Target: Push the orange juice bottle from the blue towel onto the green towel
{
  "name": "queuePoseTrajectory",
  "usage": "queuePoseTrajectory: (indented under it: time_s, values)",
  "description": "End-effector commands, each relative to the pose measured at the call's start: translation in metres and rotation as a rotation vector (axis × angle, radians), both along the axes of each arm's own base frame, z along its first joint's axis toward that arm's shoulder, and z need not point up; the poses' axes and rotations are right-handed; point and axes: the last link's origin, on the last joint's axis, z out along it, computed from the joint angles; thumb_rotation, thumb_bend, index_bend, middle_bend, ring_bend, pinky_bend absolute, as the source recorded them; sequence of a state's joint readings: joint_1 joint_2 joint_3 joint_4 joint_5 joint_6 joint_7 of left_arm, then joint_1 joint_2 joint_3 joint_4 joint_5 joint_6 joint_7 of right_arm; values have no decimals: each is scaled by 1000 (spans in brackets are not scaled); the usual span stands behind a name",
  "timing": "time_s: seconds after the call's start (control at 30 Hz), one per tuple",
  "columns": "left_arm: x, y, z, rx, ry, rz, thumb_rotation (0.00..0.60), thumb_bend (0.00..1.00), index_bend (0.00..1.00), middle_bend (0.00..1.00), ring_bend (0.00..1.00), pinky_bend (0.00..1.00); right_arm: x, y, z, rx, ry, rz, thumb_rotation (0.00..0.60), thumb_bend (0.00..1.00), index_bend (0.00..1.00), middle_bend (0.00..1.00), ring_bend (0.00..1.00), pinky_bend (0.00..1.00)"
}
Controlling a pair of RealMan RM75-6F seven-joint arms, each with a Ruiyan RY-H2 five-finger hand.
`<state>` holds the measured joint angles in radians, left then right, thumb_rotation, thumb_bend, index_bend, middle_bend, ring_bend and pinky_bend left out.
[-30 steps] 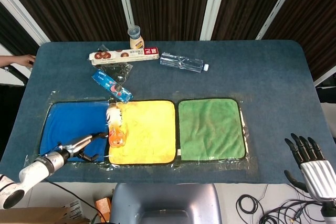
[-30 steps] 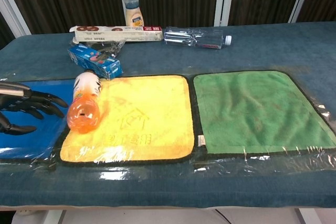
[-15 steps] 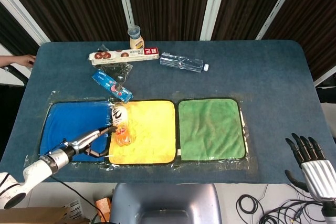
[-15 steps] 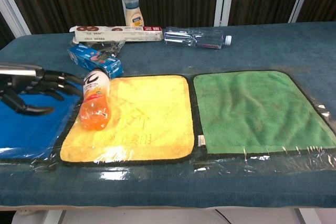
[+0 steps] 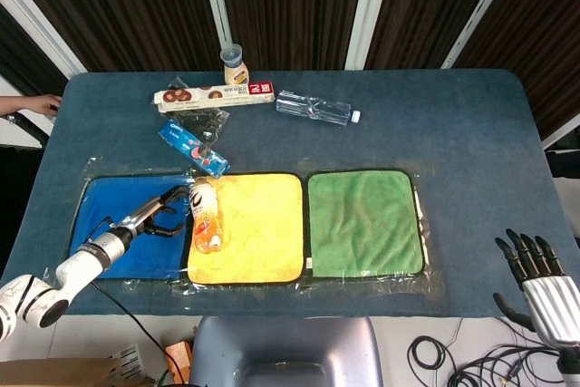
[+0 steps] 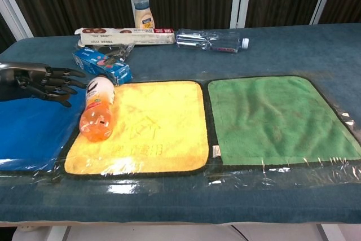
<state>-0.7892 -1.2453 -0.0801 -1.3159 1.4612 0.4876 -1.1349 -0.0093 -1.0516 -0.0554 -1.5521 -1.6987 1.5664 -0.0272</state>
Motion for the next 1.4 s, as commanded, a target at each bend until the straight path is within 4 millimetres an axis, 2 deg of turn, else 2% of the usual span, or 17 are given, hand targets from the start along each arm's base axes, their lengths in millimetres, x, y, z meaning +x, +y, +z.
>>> queuePoseTrajectory:
  time_s: [0.03, 0.3, 0.47, 0.7, 0.87, 1.2, 1.4]
  values:
    - [3, 4, -4, -23, 4, 2, 600, 437, 27, 100, 98, 297, 0, 0, 0, 0, 1, 0, 600, 227, 0, 0, 0, 0]
    - [20, 4, -7, -43, -87, 26, 600, 439, 10, 95, 86, 360, 0, -1, -1, 1, 3, -3, 600, 227, 0, 0, 0, 0]
    - [26, 5, -7, -21, -156, 45, 600, 458, 0, 28, 16, 363, 0, -1, -2, 4, 4, -3, 600, 227, 0, 0, 0, 0]
    - [39, -4, -10, -14, -261, 54, 600, 485, 0, 17, 4, 370, 0, 0, 0, 1, 0, 0, 600, 227, 0, 0, 0, 0]
    - [43, -6, -17, -62, -230, 32, 600, 489, 0, 20, 4, 370, 1, 0, 0, 3, -1, 4, 600, 227, 0, 0, 0, 0]
    - [40, -8, -23, -129, -179, 19, 600, 491, 0, 132, 136, 341, 0, 1, 0, 4, -2, 5, 600, 227, 0, 0, 0, 0]
    - [39, -7, -21, -141, -150, 9, 600, 489, 0, 143, 145, 338, 0, 1, 1, 2, -4, 5, 600, 227, 0, 0, 0, 0]
